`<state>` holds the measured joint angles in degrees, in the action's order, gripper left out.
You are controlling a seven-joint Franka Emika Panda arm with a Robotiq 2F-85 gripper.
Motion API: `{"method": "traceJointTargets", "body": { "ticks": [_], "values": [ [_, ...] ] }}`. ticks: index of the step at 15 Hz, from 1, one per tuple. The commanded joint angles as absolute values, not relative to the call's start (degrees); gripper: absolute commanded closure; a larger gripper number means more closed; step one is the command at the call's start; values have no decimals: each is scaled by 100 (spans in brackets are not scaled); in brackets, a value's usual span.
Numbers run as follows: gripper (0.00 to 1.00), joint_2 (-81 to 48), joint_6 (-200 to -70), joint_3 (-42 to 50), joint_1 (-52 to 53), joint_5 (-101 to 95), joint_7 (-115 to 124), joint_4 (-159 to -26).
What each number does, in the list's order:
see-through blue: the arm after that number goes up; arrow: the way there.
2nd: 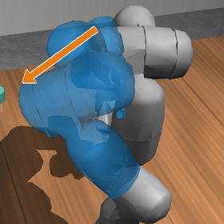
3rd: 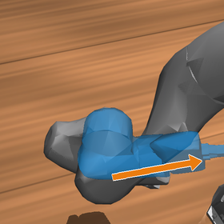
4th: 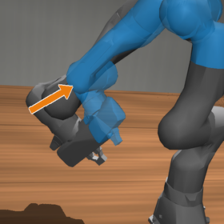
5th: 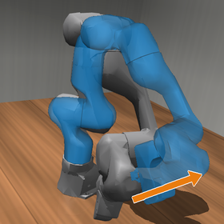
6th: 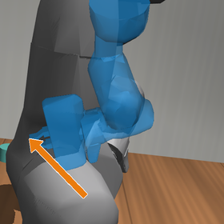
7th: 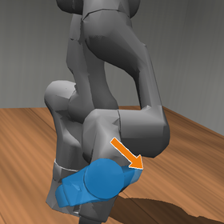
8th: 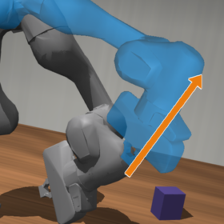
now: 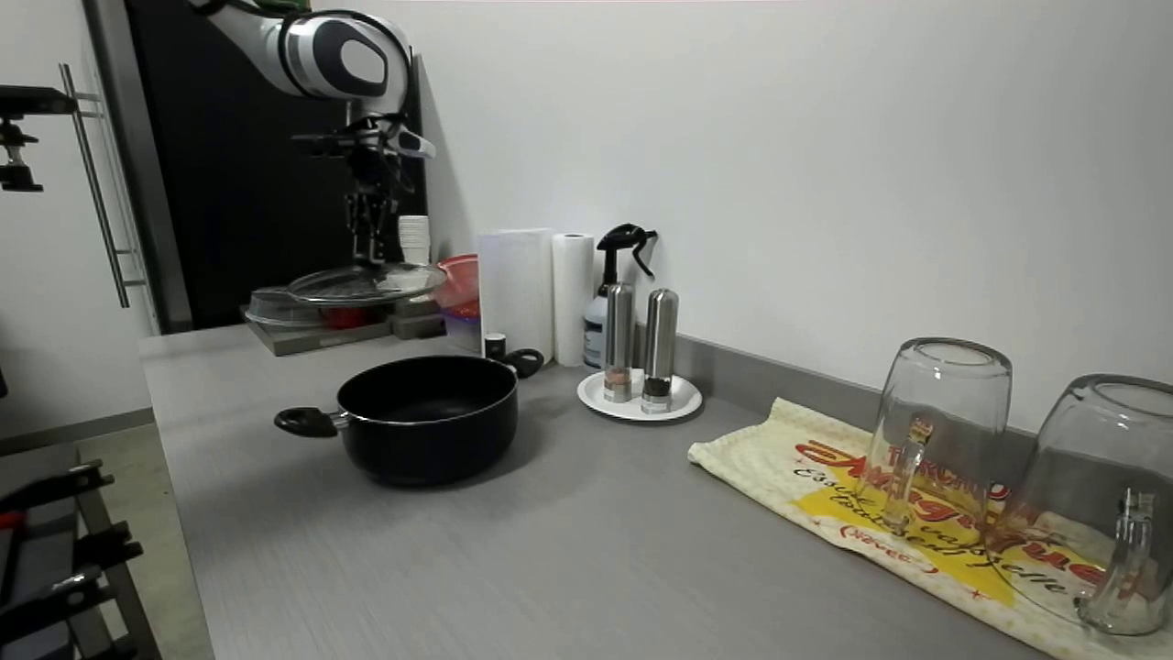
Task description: Remove the lid from the pot
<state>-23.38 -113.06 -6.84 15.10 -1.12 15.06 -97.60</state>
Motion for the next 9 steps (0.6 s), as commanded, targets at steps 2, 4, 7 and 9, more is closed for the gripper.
{"method": "traceJointTargets", "body": {
  "ticks": [2,4,7,9],
  "values": [
    [75,-2766,-11409,-883,1892,-277,1632,-9475],
    [75,-3001,-11650,-917,1997,-237,1637,-9413],
    [75,-3498,-11878,-869,2125,-245,1668,-9143],
    [75,-3819,-11997,-809,2177,-278,1697,-8950]
  ]
}}
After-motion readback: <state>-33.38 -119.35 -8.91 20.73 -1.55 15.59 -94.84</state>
